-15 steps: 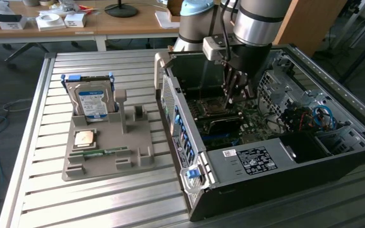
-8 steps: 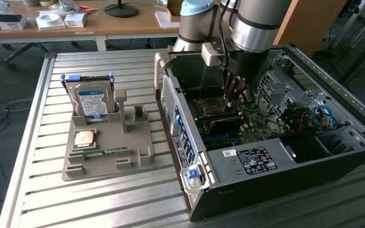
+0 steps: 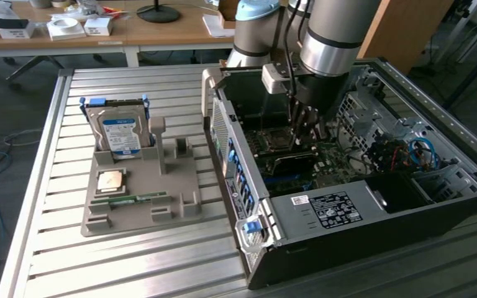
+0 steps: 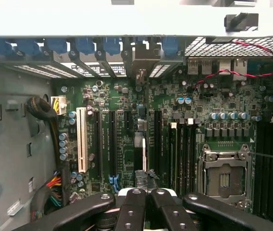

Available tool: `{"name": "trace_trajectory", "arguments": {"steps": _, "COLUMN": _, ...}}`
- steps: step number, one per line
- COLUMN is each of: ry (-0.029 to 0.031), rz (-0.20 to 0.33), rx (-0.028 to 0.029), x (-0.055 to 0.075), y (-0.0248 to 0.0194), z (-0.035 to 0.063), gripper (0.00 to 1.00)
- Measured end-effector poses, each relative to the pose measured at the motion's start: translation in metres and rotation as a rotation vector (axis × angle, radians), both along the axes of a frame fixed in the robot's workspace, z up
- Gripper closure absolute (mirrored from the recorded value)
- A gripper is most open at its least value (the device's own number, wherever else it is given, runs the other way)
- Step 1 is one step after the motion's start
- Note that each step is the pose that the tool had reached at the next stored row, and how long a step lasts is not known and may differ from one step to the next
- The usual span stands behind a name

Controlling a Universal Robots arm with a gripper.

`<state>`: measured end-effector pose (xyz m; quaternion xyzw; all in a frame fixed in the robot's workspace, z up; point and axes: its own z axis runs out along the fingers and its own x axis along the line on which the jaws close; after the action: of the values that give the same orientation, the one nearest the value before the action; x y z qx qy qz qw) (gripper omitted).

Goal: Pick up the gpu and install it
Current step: 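Press down on the gpu until it lock into place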

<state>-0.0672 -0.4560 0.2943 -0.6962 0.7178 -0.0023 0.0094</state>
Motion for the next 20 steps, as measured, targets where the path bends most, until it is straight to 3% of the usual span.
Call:
{"name": "trace_trajectory", "arguments": {"steps": 5, "ry": -0.0002, "rz": 0.0, "rx": 0.0003, "x": -0.001, "y": 0.0007, "z": -0.0002, "gripper": 0.89}}
{"name": "trace_trajectory", "arguments": {"steps": 13, "ry": -0.0005, "rz": 0.0, "rx": 0.0002, "x": -0.01, "y": 0.0075, "z": -0.0011, "gripper": 0.89}}
{"name": "trace_trajectory", "arguments": {"steps": 20, "ry": -0.0006, "rz": 0.0, "rx": 0.0001, "x": -0.011, "y": 0.0093, "z": -0.0122, "gripper": 0.89}}
